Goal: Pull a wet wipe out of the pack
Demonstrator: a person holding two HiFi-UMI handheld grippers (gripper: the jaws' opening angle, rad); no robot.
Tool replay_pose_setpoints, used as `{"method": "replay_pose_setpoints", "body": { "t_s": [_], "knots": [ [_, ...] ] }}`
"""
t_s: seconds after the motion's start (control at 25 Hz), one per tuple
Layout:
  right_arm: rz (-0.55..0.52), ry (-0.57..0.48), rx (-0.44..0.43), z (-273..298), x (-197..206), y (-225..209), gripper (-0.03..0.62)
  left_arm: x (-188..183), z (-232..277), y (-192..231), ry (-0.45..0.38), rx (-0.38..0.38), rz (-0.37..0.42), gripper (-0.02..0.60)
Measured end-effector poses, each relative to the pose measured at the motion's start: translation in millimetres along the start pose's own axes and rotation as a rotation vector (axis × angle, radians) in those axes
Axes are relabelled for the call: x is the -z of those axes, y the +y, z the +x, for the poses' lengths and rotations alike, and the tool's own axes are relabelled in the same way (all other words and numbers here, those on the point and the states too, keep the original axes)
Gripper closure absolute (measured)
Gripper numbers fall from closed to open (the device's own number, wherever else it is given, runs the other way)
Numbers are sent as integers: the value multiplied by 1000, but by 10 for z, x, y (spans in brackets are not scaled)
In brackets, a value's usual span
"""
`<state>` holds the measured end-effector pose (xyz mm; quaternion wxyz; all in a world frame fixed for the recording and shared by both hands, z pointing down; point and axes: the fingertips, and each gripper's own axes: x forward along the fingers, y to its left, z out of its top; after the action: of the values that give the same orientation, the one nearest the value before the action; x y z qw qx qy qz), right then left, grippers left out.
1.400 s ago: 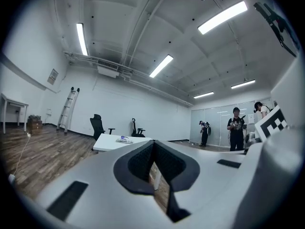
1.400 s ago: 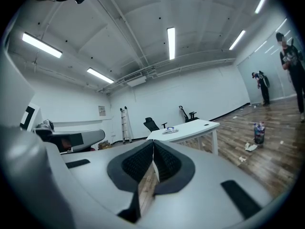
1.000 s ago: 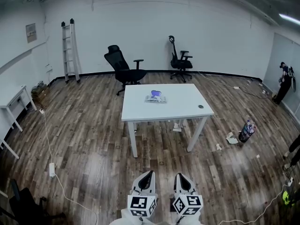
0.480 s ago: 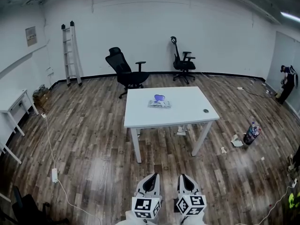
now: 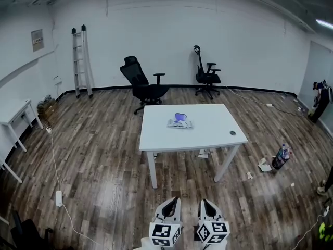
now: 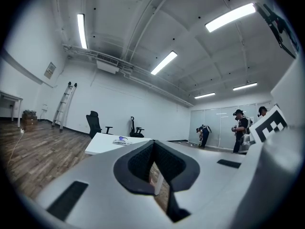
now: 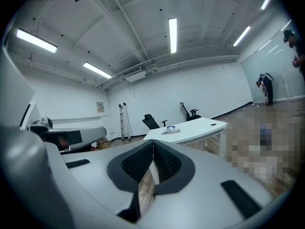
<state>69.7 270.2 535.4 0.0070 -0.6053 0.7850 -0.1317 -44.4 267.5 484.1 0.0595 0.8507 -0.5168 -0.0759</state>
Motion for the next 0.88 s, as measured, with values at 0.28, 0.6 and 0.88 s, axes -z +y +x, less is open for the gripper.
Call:
{"method": "replay_pose_setpoints", "body": {
  "t_s": [0.28, 0.6, 0.88],
  "knots": [
    [4, 10, -9, 261, -38, 16, 585, 9, 211, 222, 9, -18, -12, 583],
    [-23, 26, -22, 588, -112, 23, 585, 4, 471, 416, 12, -30, -20, 583],
    [-7, 17, -32, 939, -158, -25, 585, 21, 749, 611, 20, -39, -11, 583]
  ]
}}
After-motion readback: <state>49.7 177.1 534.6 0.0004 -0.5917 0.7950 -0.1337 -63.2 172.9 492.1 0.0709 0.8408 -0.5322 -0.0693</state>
